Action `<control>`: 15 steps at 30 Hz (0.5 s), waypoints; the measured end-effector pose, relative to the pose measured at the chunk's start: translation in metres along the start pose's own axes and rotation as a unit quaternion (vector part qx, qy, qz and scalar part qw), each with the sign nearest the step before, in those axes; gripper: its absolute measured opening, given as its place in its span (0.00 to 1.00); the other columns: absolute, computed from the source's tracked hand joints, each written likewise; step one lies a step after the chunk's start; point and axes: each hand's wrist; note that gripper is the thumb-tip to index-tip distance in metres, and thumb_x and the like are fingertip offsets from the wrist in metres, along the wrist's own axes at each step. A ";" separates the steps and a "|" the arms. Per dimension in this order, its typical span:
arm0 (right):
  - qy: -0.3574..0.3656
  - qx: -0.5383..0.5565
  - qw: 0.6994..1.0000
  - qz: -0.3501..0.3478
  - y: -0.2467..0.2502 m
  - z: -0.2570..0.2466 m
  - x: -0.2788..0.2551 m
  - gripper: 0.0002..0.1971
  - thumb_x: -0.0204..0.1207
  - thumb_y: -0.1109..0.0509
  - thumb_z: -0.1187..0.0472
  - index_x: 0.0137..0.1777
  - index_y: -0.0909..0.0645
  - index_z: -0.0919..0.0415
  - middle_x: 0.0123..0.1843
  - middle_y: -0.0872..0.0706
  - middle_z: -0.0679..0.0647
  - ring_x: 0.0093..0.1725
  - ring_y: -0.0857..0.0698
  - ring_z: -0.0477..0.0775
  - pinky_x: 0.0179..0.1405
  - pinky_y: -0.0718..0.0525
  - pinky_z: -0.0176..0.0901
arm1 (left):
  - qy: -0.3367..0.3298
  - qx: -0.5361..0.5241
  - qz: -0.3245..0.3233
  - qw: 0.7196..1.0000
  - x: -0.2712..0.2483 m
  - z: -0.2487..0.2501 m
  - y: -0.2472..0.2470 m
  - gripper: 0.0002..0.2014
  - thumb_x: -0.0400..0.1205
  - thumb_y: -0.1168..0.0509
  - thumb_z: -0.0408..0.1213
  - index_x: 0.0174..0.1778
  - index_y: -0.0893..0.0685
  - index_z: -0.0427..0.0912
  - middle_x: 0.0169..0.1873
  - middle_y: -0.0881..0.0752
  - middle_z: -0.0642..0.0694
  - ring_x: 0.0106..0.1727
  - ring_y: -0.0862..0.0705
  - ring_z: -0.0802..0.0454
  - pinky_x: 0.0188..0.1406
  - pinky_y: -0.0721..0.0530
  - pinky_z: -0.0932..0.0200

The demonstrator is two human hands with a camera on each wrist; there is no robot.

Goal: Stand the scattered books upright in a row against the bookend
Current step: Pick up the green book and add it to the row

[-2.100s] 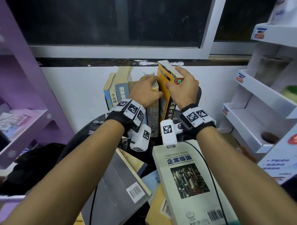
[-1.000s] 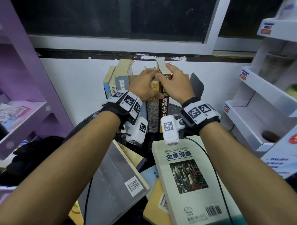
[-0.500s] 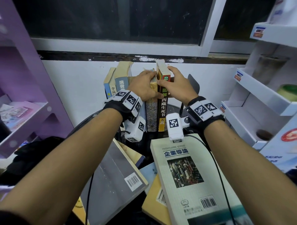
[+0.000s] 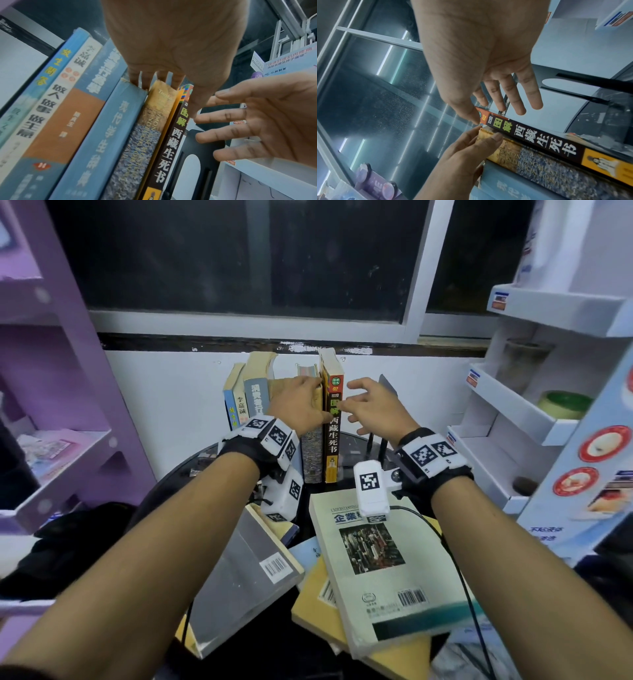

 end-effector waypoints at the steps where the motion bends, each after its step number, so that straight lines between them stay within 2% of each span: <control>1: -0.004 0.000 1.000 -0.005 0.002 0.002 -0.006 0.24 0.79 0.30 0.55 0.74 0.29 0.55 0.63 0.17 0.56 0.58 0.15 0.56 0.52 0.13 0.53 | 0.003 0.000 0.005 1.000 -0.006 0.003 0.000 0.39 0.75 0.28 0.49 0.81 0.35 0.44 0.78 0.31 0.43 0.78 0.33 0.44 0.77 0.35 0.47; 4: -0.011 -0.010 1.000 -0.012 0.009 0.008 -0.023 0.24 0.79 0.30 0.55 0.74 0.29 0.55 0.62 0.18 0.54 0.56 0.16 0.54 0.44 0.14 0.45 | 0.011 -0.014 0.016 1.000 -0.021 0.009 0.002 0.37 0.77 0.29 0.48 0.81 0.36 0.44 0.79 0.33 0.42 0.79 0.35 0.44 0.77 0.37 0.47; 6: -0.014 -0.032 0.999 -0.012 0.014 0.014 -0.033 0.23 0.79 0.30 0.52 0.73 0.28 0.53 0.62 0.18 0.53 0.55 0.16 0.52 0.40 0.19 0.39 | 0.016 -0.028 0.024 0.999 -0.031 0.013 0.002 0.36 0.77 0.29 0.47 0.80 0.35 0.44 0.78 0.33 0.42 0.78 0.34 0.44 0.76 0.35 0.45; 10: -0.046 -0.088 0.994 -0.034 0.021 0.029 -0.049 0.26 0.78 0.30 0.48 0.74 0.29 0.53 0.62 0.19 0.51 0.54 0.19 0.52 0.48 0.24 0.41 | 0.027 -0.053 0.042 0.997 -0.050 0.017 0.001 0.32 0.78 0.31 0.44 0.77 0.32 0.44 0.76 0.33 0.43 0.75 0.30 0.43 0.73 0.30 0.45; 12: -0.069 -0.119 0.989 -0.053 0.023 0.036 -0.057 0.27 0.78 0.31 0.47 0.75 0.30 0.54 0.63 0.20 0.53 0.54 0.20 0.53 0.49 0.23 0.44 | 0.043 -0.066 0.011 0.997 -0.057 0.019 0.000 0.31 0.78 0.31 0.45 0.76 0.32 0.44 0.75 0.32 0.43 0.73 0.28 0.43 0.72 0.28 0.46; 15: -0.105 -0.158 0.978 -0.085 0.028 0.045 -0.071 0.29 0.79 0.32 0.45 0.75 0.31 0.57 0.65 0.23 0.54 0.61 0.22 0.57 0.57 0.19 0.52 | 0.078 -0.060 -0.040 0.994 -0.069 0.024 -0.003 0.30 0.79 0.32 0.48 0.76 0.32 0.44 0.74 0.28 0.43 0.71 0.25 0.43 0.70 0.26 0.46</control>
Point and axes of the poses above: each hand's wrist, its own x-axis towards the middle knuckle, its own y-axis out of the back of the hand, z = x × y
